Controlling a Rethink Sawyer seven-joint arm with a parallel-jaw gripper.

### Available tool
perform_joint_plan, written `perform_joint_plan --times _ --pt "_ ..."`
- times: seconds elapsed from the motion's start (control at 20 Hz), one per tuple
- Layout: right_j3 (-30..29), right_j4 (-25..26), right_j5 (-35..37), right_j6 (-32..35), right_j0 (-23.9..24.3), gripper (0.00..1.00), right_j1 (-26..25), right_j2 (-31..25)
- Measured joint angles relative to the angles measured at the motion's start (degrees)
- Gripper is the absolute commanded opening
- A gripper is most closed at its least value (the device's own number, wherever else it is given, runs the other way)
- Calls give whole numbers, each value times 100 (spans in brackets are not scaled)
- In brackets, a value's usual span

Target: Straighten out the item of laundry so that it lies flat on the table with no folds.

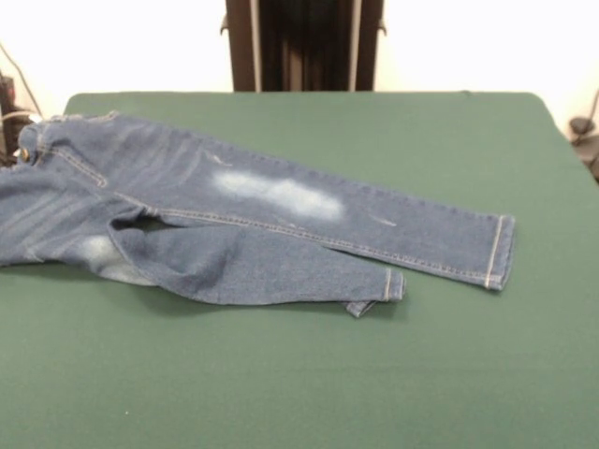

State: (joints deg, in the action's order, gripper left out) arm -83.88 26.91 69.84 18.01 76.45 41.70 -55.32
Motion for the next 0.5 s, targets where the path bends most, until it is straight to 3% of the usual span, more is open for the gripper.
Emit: perform_joint_plan --times 0.5 --pt "-316 -399 -1284 262 -869 100 270 279"
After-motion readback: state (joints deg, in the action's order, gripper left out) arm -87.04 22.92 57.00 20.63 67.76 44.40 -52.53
